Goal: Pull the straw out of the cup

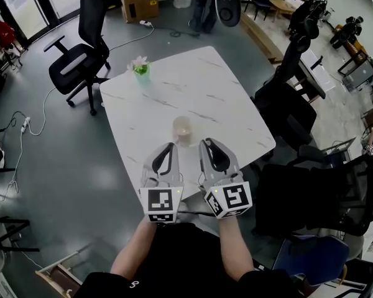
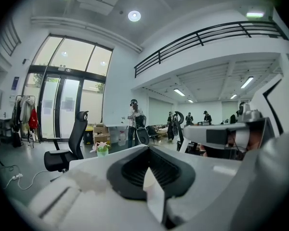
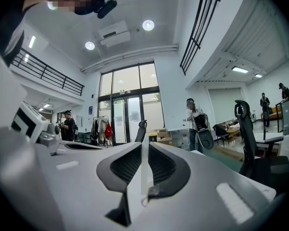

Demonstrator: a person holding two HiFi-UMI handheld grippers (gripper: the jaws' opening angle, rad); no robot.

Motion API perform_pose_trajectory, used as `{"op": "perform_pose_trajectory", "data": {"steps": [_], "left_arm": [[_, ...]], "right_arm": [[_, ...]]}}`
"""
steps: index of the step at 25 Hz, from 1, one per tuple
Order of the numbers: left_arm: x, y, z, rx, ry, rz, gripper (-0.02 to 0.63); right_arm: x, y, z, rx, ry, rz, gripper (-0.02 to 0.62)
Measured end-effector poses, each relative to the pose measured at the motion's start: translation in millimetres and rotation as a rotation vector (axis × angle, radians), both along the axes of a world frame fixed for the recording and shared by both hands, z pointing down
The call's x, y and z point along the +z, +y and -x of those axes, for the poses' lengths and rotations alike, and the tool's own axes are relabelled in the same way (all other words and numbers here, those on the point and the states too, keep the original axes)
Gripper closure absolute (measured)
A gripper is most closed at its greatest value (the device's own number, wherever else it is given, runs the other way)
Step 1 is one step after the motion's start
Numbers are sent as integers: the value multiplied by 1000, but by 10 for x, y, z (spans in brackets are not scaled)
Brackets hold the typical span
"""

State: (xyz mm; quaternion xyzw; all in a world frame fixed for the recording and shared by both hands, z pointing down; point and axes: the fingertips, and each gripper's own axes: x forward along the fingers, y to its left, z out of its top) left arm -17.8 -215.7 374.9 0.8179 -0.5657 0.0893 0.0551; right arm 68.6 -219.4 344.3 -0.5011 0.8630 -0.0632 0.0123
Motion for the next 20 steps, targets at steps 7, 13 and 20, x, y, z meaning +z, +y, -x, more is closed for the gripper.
{"op": "perform_pose_trajectory", "data": {"steps": [7,13,20], "left_arm": [[-90,74,-59,7,-12,-20,604],[-118,87,-59,6,-16,-26,605],[-126,81,-17,-3,-16,-25,604]], "right_arm": [[-45,66,-18,-9,5,-12,552],[-83,63,11,-21,6,-18,552],[-85,50,61,-34,7,-16,552]]}}
